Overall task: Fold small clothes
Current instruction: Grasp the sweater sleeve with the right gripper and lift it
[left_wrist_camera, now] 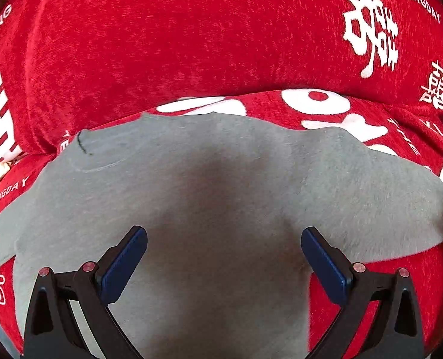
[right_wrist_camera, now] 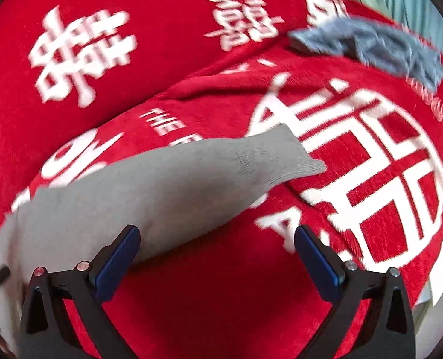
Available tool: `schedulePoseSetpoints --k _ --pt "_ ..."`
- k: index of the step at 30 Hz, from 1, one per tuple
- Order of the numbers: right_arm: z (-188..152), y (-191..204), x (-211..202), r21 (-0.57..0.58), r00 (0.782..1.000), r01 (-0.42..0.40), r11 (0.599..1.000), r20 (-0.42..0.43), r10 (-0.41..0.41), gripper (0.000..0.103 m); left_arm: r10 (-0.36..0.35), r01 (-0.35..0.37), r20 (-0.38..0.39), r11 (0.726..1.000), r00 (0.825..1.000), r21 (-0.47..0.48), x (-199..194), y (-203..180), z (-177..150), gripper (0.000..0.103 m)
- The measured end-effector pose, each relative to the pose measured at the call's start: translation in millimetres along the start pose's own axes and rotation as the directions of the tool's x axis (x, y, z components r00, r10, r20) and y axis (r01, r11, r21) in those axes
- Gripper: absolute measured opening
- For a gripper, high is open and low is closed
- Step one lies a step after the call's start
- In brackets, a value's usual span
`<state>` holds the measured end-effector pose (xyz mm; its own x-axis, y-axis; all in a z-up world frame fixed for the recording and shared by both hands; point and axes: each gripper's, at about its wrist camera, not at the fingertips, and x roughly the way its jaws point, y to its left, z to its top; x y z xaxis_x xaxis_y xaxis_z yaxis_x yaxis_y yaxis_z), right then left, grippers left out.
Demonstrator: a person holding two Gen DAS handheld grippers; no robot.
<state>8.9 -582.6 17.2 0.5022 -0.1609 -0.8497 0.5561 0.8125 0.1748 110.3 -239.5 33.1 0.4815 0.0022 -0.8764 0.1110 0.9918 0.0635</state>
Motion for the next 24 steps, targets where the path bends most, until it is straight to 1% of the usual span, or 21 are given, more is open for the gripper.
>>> schedulePoseSetpoints --k 2,4,6,7,8,9,10,11,12,13,14,17,19,20,22,24 --pt "12 -12 17 0.053 0.998 -0.05 0.997 -0.039 0.052 0.102 0.0 0.0 -0.011 1.0 1.0 -0.008 5 -2 3 0.103" --pt "21 -15 27 0.069 0.998 -0.047 0.997 -0.039 0.05 0.102 -0.002 0.002 -0.022 1.0 1.0 -0.022 10 -2 6 0.103" --pt "31 -14 37 0.085 0.996 -0.075 0.994 -0.052 0.079 0.102 0.002 -0.003 -0.028 0.999 1.0 -0.038 15 0 10 0.103" --pt "36 -14 40 0.097 0.993 -0.1 0.99 -0.047 0.105 0.1 0.005 -0.006 -0.03 0.999 1.0 -0.046 17 1 11 0.103" --pt "42 -13 44 0.1 0.99 -0.132 0.986 -0.043 0.137 0.085 0.006 -0.008 -0.035 0.998 0.999 -0.06 20 4 14 0.103" --pt "46 -11 47 0.086 0.989 -0.141 0.986 -0.04 0.145 0.052 0.005 -0.008 -0.038 0.998 0.999 -0.07 22 6 16 0.103" --pt "49 -9 49 0.06 0.99 -0.131 0.99 -0.044 0.133 0.031 0.004 -0.007 -0.039 0.997 0.999 -0.082 23 9 18 0.103" --pt "52 -9 50 0.046 0.991 -0.124 0.991 -0.052 0.126 0.006 0.003 -0.007 -0.038 0.995 0.999 -0.101 24 13 22 0.103" --pt "53 -12 47 0.062 0.987 -0.151 0.987 -0.046 0.154 0.006 0.004 -0.008 -0.035 0.993 0.999 -0.114 24 16 24 0.103" --pt "51 -17 39 0.089 0.981 -0.192 0.977 -0.016 0.194 0.006 0.008 -0.013 -0.032 0.991 0.999 -0.135 26 19 28 0.103" --pt "48 -21 26 0.105 0.974 -0.228 0.968 0.032 0.226 0.006 0.011 -0.016 -0.035 0.989 0.999 -0.147 28 21 32 0.103" --pt "35 -28 -4 0.103 0.964 -0.248 0.963 0.119 0.236 0.006 0.009 -0.018 -0.058 0.989 0.998 -0.148 36 16 39 0.103" --pt "27 -29 -8 0.098 0.967 -0.234 0.967 0.125 0.221 0.006 0.006 -0.015 -0.074 0.992 0.997 -0.126 42 6 40 0.103" --pt "23 -27 -5 0.085 0.973 -0.208 0.974 0.12 0.197 0.006 0.004 -0.013 -0.089 0.995 0.996 -0.1 46 -1 39 0.103" --pt "18 -27 6 0.085 0.982 -0.177 0.981 0.088 0.169 0.006 0.013 -0.018 -0.117 0.999 0.993 -0.044 54 -15 33 0.103" --pt "16 -32 19 0.105 0.986 -0.16 0.981 0.056 0.155 0.006 0.045 -0.047 -0.07 0.998 0.997 -0.033 50 -21 28 0.103"
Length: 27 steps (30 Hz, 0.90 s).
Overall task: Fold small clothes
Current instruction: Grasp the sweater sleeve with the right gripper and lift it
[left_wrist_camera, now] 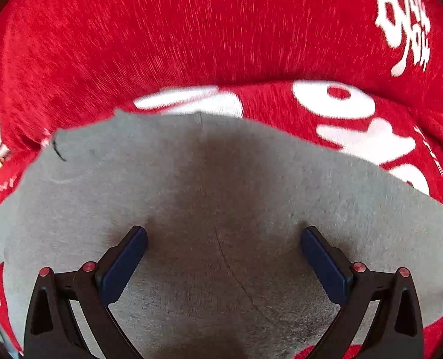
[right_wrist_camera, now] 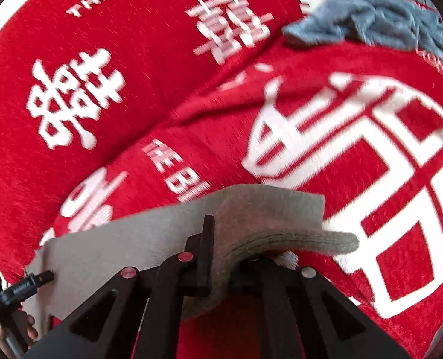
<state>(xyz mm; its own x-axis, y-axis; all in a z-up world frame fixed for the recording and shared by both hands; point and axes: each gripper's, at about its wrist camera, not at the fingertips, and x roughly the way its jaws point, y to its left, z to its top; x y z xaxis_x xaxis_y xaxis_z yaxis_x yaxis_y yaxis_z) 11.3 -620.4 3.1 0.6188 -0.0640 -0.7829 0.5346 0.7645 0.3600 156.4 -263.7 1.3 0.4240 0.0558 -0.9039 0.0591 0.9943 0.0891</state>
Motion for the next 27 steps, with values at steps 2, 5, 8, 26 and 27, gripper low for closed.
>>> schedulePoseSetpoints --k 2,5,8,26,27 --pt "1 -4 4 0.01 1.0 0.002 1.0 -0.011 -0.001 0.006 0.002 -0.002 0.004 1.0 1.0 0.004 -2 -1 -2 0.103" --pt "4 5 -7 -0.026 1.0 0.022 0.999 0.006 -0.022 0.006 -0.051 0.052 -0.021 0.999 0.998 0.008 -8 5 -6 0.103" --pt "13 32 -36 -0.067 0.998 -0.009 0.998 0.06 0.013 0.006 -0.079 0.08 -0.023 0.997 0.997 0.021 -14 18 -16 0.103" --pt "-149 486 -108 -0.714 0.966 -0.12 0.69 0.076 0.247 0.005 -0.06 0.085 0.066 0.856 0.996 -0.51 -51 363 -112 0.103" --pt "-178 505 -94 -0.748 0.973 -0.111 0.654 0.053 0.226 0.005 -0.057 0.084 0.067 0.841 0.996 -0.535 -52 379 -120 0.103"
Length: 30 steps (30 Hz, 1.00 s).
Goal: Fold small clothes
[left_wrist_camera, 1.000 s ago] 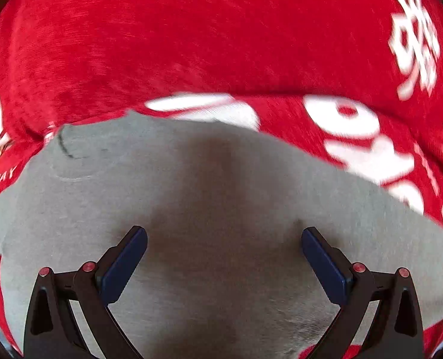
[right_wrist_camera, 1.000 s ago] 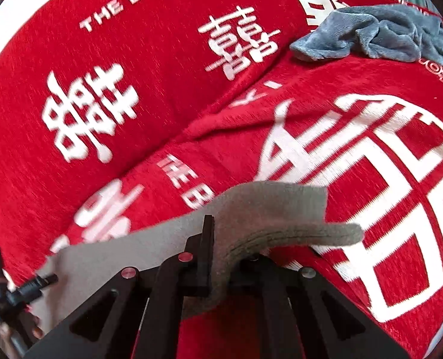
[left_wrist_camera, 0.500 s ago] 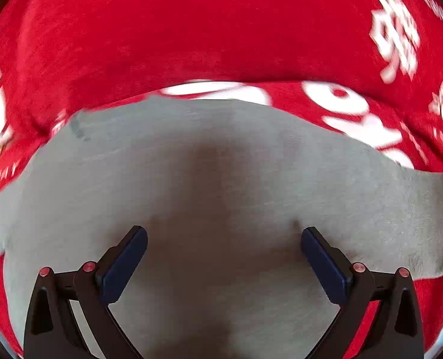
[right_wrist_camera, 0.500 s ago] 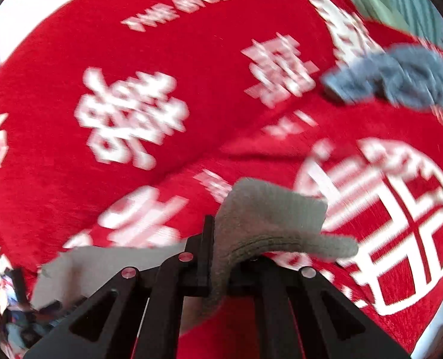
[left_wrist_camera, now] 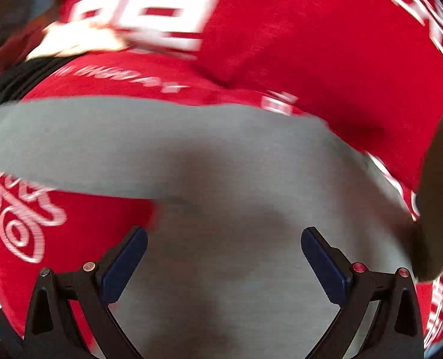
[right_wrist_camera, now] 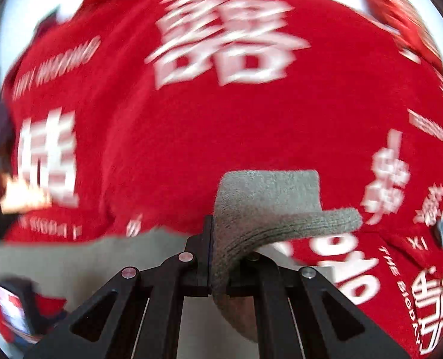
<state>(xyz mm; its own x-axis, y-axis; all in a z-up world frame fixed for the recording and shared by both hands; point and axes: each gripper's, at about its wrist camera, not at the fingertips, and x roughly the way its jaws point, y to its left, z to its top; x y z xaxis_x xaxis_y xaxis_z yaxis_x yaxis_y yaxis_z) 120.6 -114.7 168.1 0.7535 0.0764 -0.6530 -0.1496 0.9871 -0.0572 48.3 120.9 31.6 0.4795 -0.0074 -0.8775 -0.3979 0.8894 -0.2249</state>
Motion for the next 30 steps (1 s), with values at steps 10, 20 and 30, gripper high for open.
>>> schedulePoseSetpoints --k 10,20,30 --pt "-106 138 114 -0.264 0.942 -0.017 0.964 -0.327 -0.074 0.01 -0.041 0.04 -0.005 0.99 0.999 -0.137 0 90 -1 0.103" --pt "-43 100 -2 -0.14 0.937 -0.331 0.933 -0.164 0.307 0.081 -0.085 0.092 0.061 0.988 0.995 -0.123 -38 55 1 0.103" --pt "-114 -94 52 0.151 0.956 0.078 0.985 -0.291 -0.031 0.082 -0.053 0.074 -0.085 0.963 0.995 0.257 21 -114 8 0.103"
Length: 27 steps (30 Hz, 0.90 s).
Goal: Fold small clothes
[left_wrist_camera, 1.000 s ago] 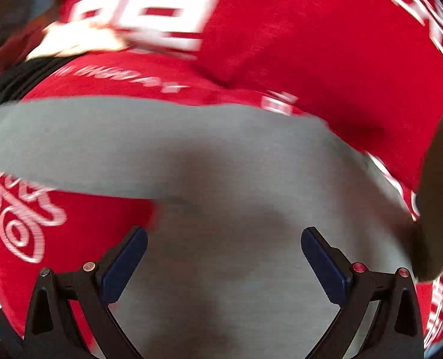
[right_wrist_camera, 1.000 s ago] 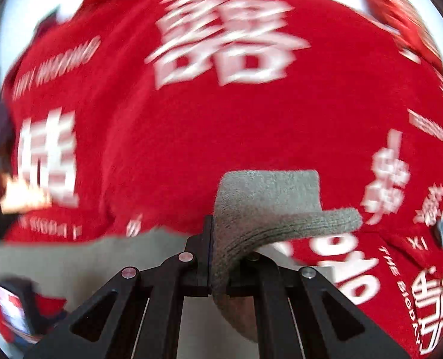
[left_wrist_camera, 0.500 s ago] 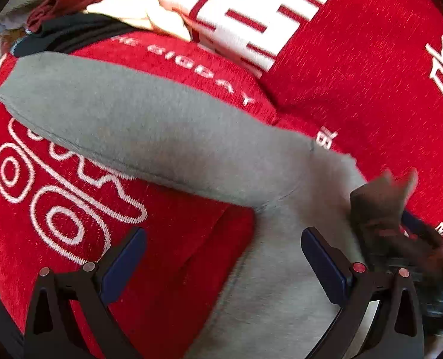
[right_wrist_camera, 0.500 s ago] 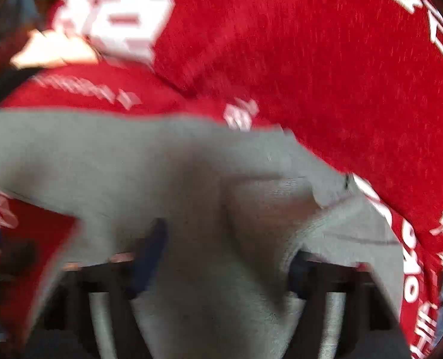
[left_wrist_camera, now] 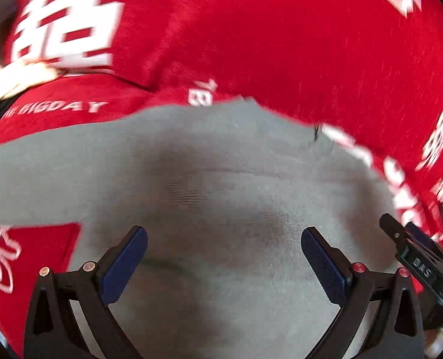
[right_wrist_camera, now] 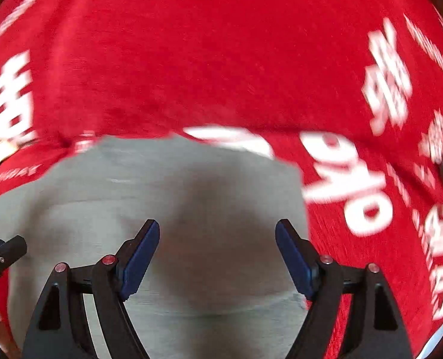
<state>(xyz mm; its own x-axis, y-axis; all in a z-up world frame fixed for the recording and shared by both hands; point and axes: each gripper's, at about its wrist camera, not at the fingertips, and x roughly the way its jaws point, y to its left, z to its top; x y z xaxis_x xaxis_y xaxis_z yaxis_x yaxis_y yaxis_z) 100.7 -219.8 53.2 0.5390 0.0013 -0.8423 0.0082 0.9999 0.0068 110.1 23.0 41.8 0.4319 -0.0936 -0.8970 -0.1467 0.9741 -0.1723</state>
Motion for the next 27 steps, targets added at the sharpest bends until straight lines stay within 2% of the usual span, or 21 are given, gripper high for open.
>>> schedulePoseSetpoints --k 2,3,5,6,8,9,10,12,14,15,17,19,21,23,25,27 --pt "-7 -6 19 0.015 0.999 0.013 1.0 -0.031 -0.012 0.082 0.096 -0.095 -0.045 0.995 0.994 0.027 22 3 2 0.103" --pt "-8 -1 29 0.005 0.999 0.016 1.0 -0.05 -0.016 0.083 0.121 -0.12 -0.056 0.993 0.991 0.017 27 11 1 0.103" --pt "-10 17 45 -0.031 0.996 0.036 0.999 -0.078 -0.038 0.085 0.131 -0.132 -0.019 0.991 0.991 -0.036 24 39 -2 0.103" --pt "-13 26 43 -0.054 0.998 0.045 0.998 -0.05 -0.047 0.085 0.135 -0.137 -0.033 0.988 0.99 -0.072 23 51 -2 0.103" --pt "-13 52 46 -0.1 0.998 -0.034 0.994 -0.062 0.028 0.085 0.076 -0.087 -0.068 0.98 0.995 -0.177 16 80 -2 0.103" --pt "-10 59 44 -0.105 0.995 -0.075 0.992 -0.07 0.068 0.085 0.072 -0.082 -0.059 0.977 0.996 -0.199 11 85 -3 0.103" --pt "-8 66 42 -0.097 0.989 -0.134 0.986 -0.077 0.127 0.085 0.102 -0.107 -0.034 0.972 0.994 -0.207 0 88 -5 0.103" --pt "-6 70 32 -0.03 0.961 -0.267 0.963 -0.087 0.263 0.085 0.141 -0.136 0.016 0.975 0.99 -0.176 -15 82 -10 0.103" --pt "-9 72 21 0.001 0.945 -0.318 0.948 -0.086 0.317 0.085 0.116 -0.109 0.051 0.986 0.992 -0.126 -27 70 -21 0.103" --pt "-9 71 15 -0.004 0.945 -0.319 0.948 -0.078 0.318 0.085 0.104 -0.097 0.06 0.99 0.993 -0.103 -30 62 -26 0.103" --pt "-10 69 2 -0.028 0.959 -0.281 0.959 -0.046 0.28 0.085 0.089 -0.087 0.074 0.996 0.993 -0.033 -32 40 -36 0.103" --pt "-11 61 -7 -0.052 0.979 -0.205 0.977 -0.014 0.205 0.085 0.084 -0.085 0.068 0.996 0.994 0.012 -30 27 -46 0.103" --pt "-18 46 -12 -0.061 0.994 -0.112 0.992 0.001 0.112 0.085 0.076 -0.077 0.031 0.997 0.997 0.031 -20 20 -52 0.103" --pt "-26 35 -6 -0.058 0.999 -0.045 0.997 -0.026 0.044 0.085 0.104 -0.104 -0.006 0.995 0.995 0.013 -8 25 -60 0.103" --pt "-41 26 0 -0.038 0.997 -0.038 0.999 -0.065 0.036 0.085 0.116 -0.117 0.046 0.993 0.992 0.022 -13 30 -72 0.103" --pt "-63 25 5 -0.037 0.992 -0.056 0.998 -0.113 0.051 0.085 0.116 -0.118 0.064 0.993 0.991 0.027 -23 38 -88 0.103"
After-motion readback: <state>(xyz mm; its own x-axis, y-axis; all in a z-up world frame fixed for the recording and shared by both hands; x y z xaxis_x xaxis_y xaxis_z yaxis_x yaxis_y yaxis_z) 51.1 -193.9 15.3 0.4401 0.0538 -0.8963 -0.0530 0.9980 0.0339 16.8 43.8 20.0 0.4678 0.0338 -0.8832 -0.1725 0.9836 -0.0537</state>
